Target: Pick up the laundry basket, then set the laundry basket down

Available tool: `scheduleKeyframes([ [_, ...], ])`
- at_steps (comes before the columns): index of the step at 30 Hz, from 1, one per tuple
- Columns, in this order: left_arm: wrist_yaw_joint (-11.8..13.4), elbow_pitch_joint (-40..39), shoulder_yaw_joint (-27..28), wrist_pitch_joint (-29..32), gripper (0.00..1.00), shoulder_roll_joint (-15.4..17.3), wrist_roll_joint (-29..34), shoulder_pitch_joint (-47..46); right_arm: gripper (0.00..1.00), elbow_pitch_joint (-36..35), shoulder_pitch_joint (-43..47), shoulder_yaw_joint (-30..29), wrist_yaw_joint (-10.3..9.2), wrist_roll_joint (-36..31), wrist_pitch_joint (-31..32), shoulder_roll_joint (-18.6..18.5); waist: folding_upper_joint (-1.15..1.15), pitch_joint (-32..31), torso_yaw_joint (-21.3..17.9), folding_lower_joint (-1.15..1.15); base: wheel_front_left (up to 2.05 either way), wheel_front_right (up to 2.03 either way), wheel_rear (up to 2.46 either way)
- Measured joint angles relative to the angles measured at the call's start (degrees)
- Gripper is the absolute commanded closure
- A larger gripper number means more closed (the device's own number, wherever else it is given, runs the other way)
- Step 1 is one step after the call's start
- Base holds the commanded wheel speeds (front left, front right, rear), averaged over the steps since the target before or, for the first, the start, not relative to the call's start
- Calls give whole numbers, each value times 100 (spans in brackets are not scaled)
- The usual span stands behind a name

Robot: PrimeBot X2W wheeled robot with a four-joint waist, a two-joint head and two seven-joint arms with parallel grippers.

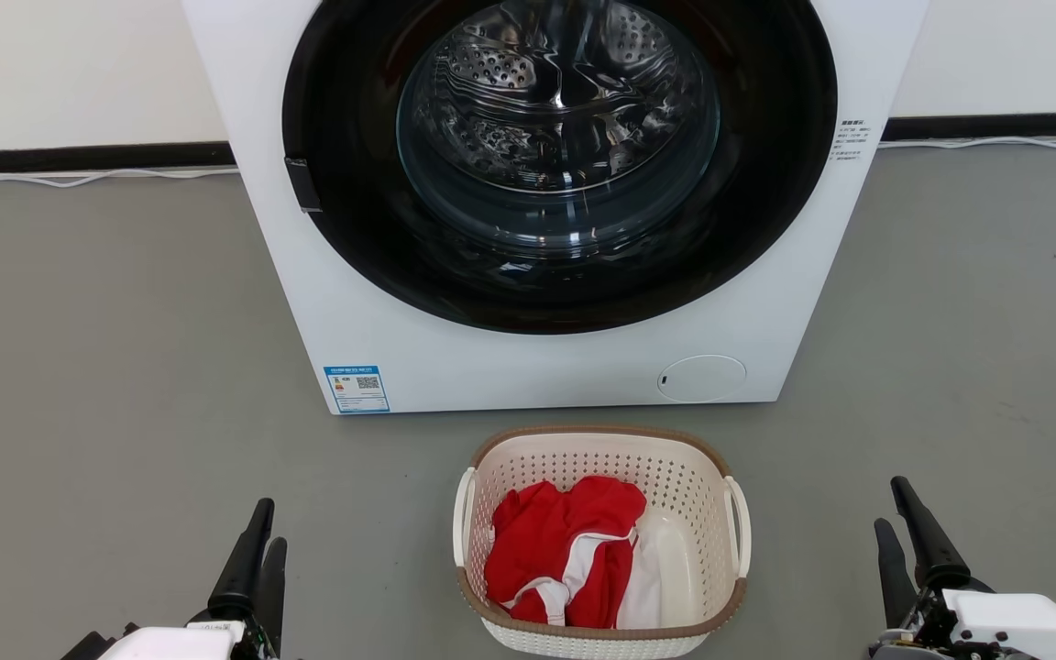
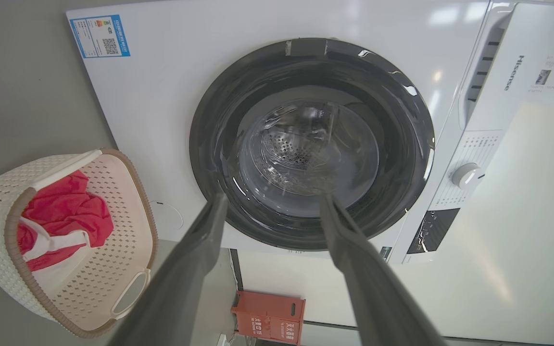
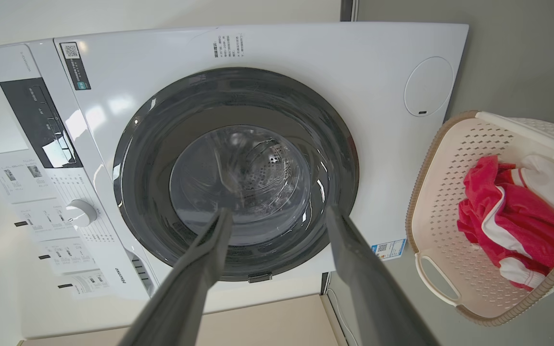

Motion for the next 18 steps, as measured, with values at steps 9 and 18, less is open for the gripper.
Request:
scheduleKeyframes([
  [9, 0, -31, -37, -130, 0, 3, 211, 1, 0, -23, 0, 116, 0, -311, -168, -19, 0, 19, 0, -2, 0, 0, 0],
  [18, 0, -32, -97, -277, 0, 7, 695, 1, 0, -89, 0, 132, 0, -1125, -298, -26, 0, 31, -5, -2, 0, 0, 0],
])
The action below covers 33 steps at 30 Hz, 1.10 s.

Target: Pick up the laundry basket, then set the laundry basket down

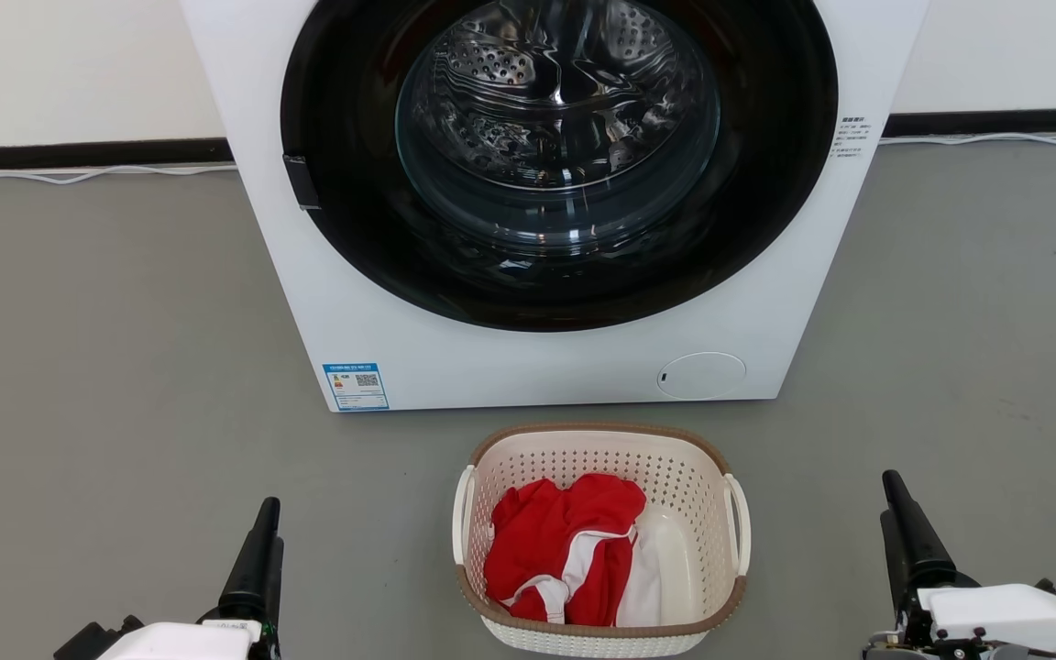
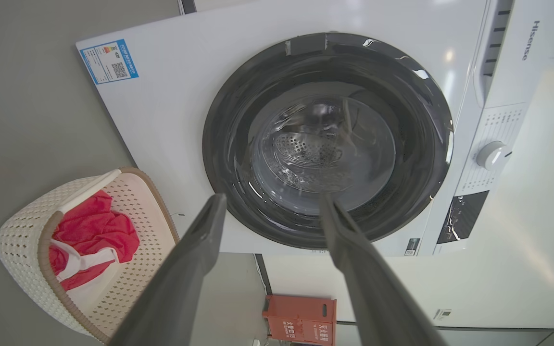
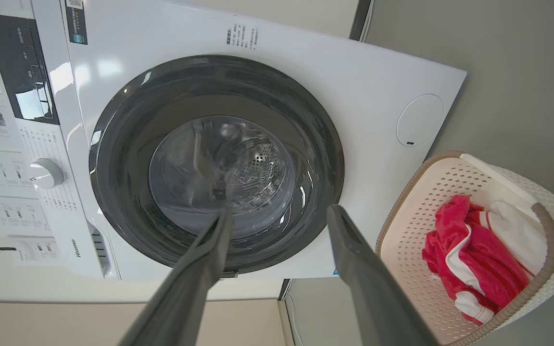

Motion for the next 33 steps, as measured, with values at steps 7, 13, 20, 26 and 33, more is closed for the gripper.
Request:
scheduleKeyframes([
  [7, 0, -57, -35, -122, 0, 5, 648, 1, 0, -96, -1, 40, 0, -895, -93, -34, 0, 1, -4, 0, 0, 0, 0],
  [13, 0, -129, -53, -221, 0, 8, 1314, 10, 0, -148, -1, 149, 0, -1642, -205, -53, 0, 6, -14, 0, 0, 0, 0],
  [20, 4, -136, -92, -322, 0, 13, 2115, 87, 0, -158, -2, 269, 0, -2370, -321, -75, 0, 5, -35, 0, 0, 0, 0],
  [26, 49, -114, -119, -430, 0, 16, 2629, 89, 0, -89, -5, 369, 3, -2900, -425, -109, 0, -2, -48, -1, 0, 0, 0],
  [33, 110, -86, -134, -548, 0, 19, 3199, 90, 0, -23, -10, 375, 4, -3493, -527, -148, 0, -10, -47, -1, 0, 0, 0],
])
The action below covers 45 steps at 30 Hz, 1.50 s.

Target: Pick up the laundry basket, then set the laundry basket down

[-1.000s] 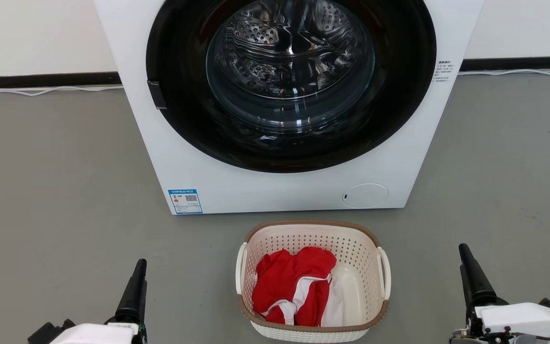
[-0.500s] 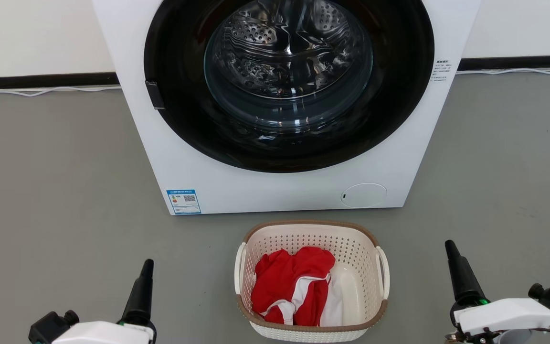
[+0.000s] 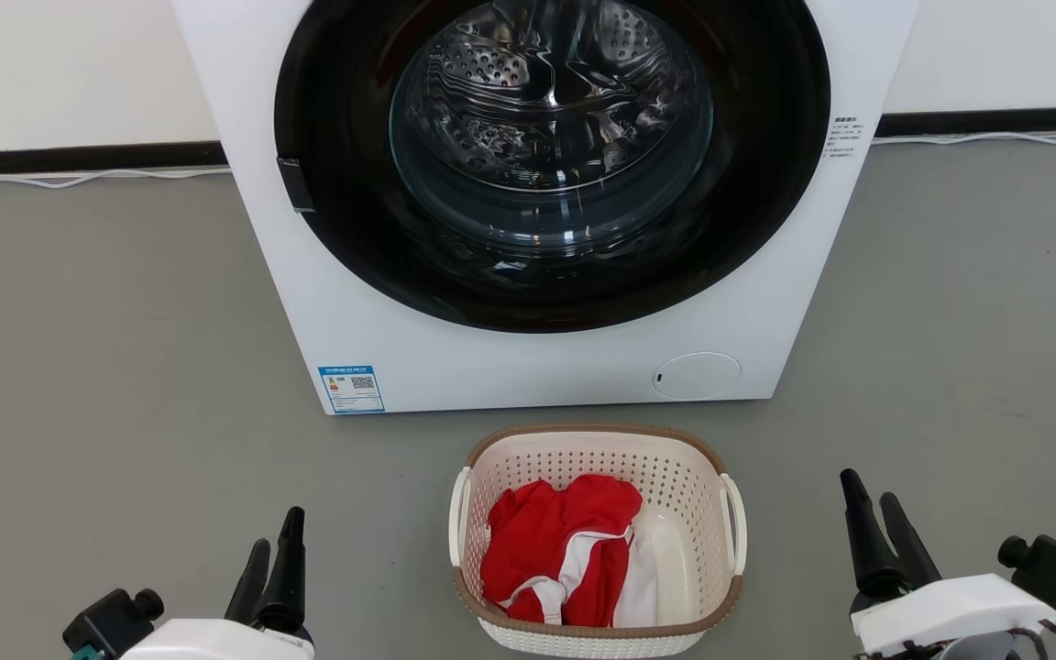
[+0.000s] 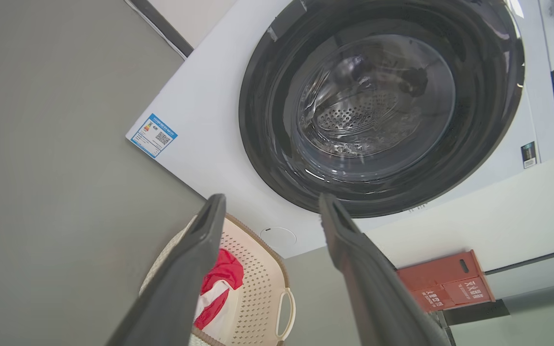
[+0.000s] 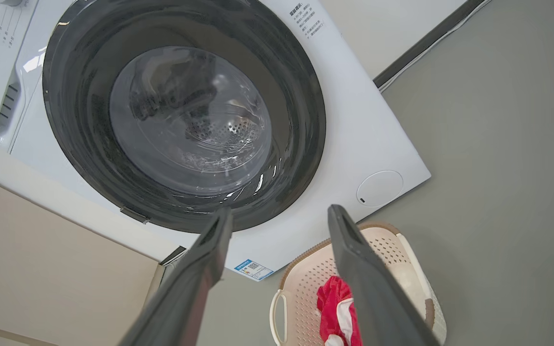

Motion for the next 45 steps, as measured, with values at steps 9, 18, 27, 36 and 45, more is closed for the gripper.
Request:
scheduleKeyframes([
  [9, 46, 30, -11, -122, 0, 4, 651, 9, 0, 47, -1, 33, 0, -682, -144, 2, 0, -5, -7, 0, 0, 0, 0],
  [18, 49, 45, -40, -257, 0, 9, 1213, 22, 0, 67, 1, 74, 1, -1278, -287, 1, 0, -17, -30, 0, 0, 0, 0],
  [27, 49, 75, -44, -409, 0, 14, 1873, 77, 0, 105, 3, 127, 1, -1913, -408, 2, 0, -13, -59, 0, 0, 0, 0],
  [36, 49, 103, -24, -545, 0, 20, 2555, 112, 0, 138, 5, 148, 1, -2543, -578, 9, 0, -9, -76, 0, 0, 0, 0],
  [45, 48, 124, 33, -711, 0, 27, 3284, 112, 0, 202, 7, 186, 2, -3256, -730, 29, 0, 1, -94, 0, 0, 0, 0],
])
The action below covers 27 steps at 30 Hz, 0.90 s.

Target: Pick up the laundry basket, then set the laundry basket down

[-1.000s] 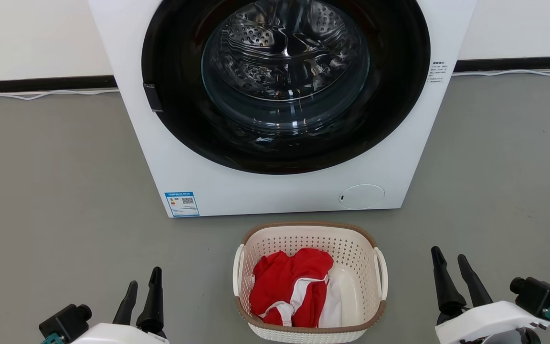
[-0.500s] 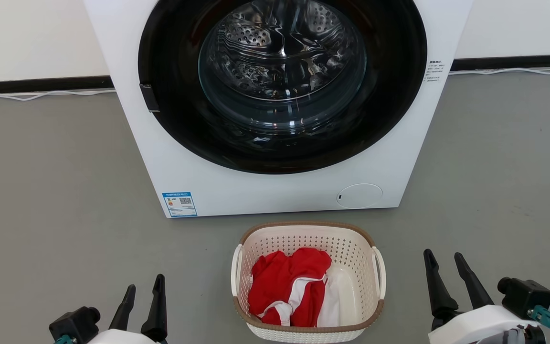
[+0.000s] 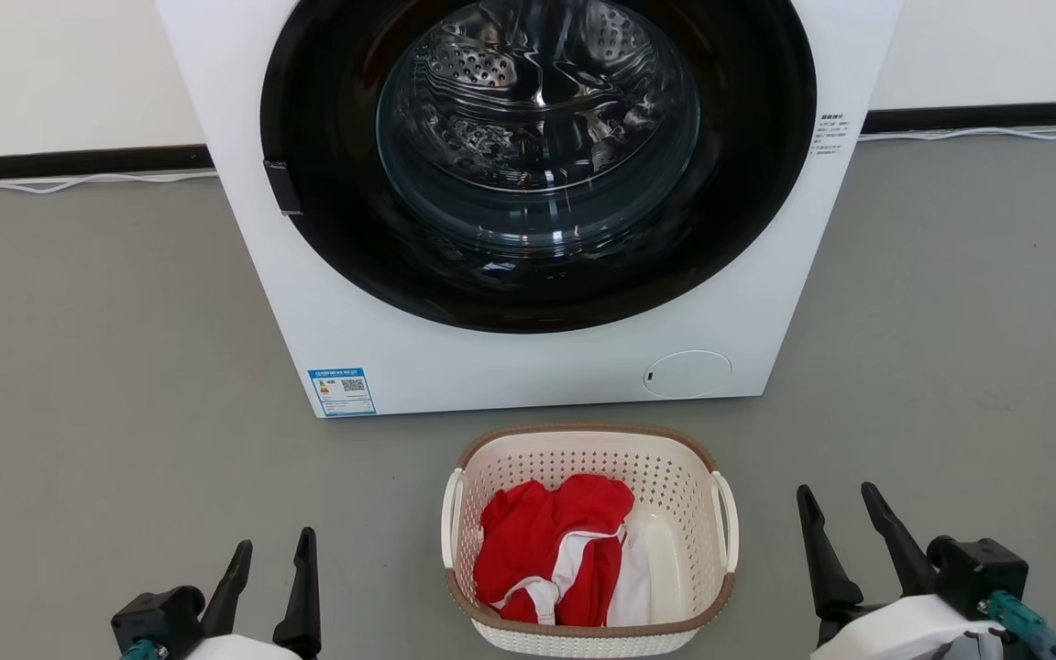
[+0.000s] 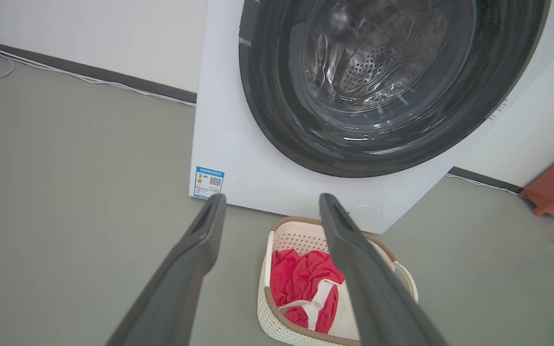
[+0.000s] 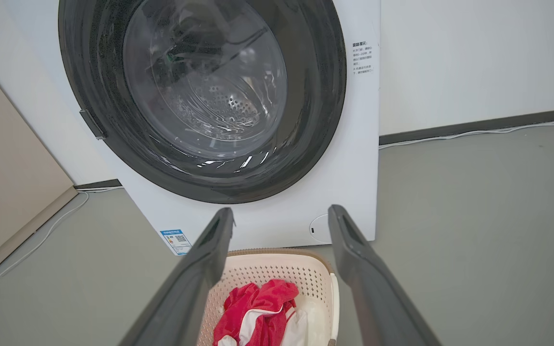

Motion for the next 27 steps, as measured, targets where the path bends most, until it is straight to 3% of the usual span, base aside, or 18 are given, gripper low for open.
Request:
scheduleKeyframes([
  [21, -8, 83, 62, -353, 0, 13, 1451, 0, 0, 96, 3, 43, 3, -1551, -343, 2, 0, 16, -86, 0, 0, 0, 0],
  [27, -9, 132, 73, -369, 0, 14, 1517, 0, 0, 111, 3, 46, 7, -1645, -378, 3, 0, 22, -95, 0, 0, 0, 0],
])
